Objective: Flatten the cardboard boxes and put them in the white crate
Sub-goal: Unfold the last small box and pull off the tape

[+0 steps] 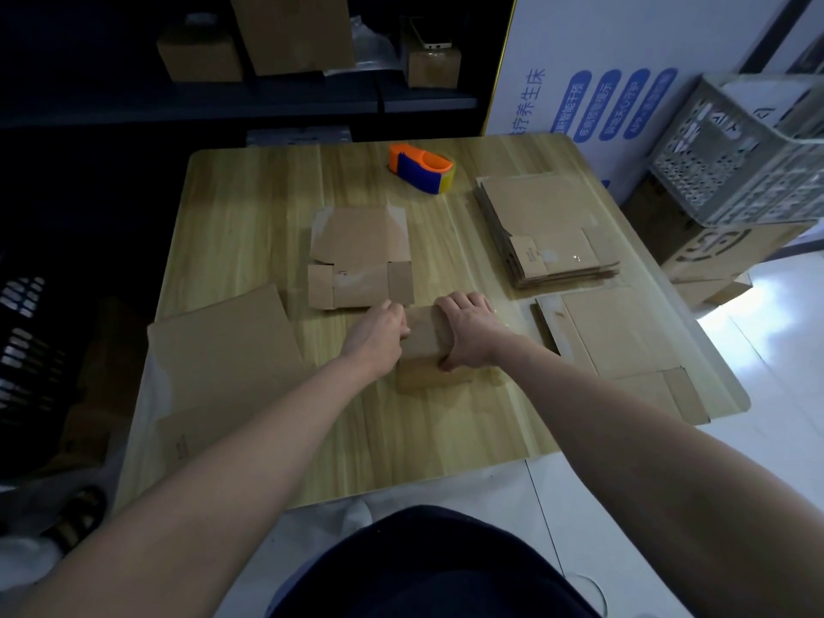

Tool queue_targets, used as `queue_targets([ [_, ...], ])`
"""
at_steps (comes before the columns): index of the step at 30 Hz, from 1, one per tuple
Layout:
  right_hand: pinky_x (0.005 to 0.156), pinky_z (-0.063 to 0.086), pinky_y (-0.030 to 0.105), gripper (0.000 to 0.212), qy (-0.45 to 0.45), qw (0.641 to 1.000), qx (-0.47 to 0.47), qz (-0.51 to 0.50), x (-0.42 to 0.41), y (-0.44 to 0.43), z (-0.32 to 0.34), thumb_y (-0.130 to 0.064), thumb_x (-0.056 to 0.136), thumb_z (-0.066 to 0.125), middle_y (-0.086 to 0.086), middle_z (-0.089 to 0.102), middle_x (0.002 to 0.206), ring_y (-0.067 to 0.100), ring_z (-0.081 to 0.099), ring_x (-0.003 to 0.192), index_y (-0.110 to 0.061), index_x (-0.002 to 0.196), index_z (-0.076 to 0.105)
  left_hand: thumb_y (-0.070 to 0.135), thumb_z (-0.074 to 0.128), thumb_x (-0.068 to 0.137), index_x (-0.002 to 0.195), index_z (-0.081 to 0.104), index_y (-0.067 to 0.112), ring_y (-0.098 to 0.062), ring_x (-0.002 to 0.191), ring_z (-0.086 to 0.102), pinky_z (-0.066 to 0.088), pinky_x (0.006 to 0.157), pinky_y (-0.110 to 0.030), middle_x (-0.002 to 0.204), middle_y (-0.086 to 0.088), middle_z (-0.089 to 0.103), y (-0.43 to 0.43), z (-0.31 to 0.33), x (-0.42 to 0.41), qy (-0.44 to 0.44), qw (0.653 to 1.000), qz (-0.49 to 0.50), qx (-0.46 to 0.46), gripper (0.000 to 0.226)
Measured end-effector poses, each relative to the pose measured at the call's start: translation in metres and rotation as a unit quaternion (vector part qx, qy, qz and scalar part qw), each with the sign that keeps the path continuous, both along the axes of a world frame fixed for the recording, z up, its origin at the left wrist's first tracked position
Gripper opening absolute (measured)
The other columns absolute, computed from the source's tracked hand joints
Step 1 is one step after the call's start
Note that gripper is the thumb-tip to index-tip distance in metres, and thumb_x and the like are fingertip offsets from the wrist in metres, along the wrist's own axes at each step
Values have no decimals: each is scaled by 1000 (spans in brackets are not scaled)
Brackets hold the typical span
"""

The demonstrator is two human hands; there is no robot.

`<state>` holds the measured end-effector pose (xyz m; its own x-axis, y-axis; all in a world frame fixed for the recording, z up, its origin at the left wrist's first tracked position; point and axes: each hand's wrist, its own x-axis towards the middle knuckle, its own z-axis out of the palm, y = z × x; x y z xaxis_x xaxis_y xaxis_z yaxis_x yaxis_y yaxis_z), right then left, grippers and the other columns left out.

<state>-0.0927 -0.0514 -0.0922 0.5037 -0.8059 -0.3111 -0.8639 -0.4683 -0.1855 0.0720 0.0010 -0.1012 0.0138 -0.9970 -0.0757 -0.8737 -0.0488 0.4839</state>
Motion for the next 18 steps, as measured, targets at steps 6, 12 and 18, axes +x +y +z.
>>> queue_targets([
  [6, 110, 20, 40, 101, -4, 1000, -4, -5, 0, 2, -1, -46, 57, 84, 2, 38, 134, 26, 30, 123, -20, 139, 30, 16, 55, 93, 95, 68, 10, -13, 82, 55, 44, 71, -25, 92, 4, 57, 13, -8, 14, 82, 994, -15, -73, 14],
  [12, 111, 18, 41, 101, 12, 1000, -10, -7, 3, 4, 0, -45, 57, 84, 1, 37, 134, 26, 29, 124, -22, 139, 29, 18, 62, 88, 76, 63, 15, -13, 80, 54, 44, 73, -28, 82, 8, 54, 4, 0, 13, 122, 992, 18, -24, 12],
  [18, 113, 15, 41, 100, 29, 1000, -10, 3, 7, 7, 2, -43, 58, 84, 1, 37, 136, 27, 28, 127, -23, 139, 29, 9, 53, 92, 77, 53, 8, -20, 82, 50, 41, 74, -31, 88, -1, 49, 3, 3, 11, 120, 991, -25, 49, 16],
])
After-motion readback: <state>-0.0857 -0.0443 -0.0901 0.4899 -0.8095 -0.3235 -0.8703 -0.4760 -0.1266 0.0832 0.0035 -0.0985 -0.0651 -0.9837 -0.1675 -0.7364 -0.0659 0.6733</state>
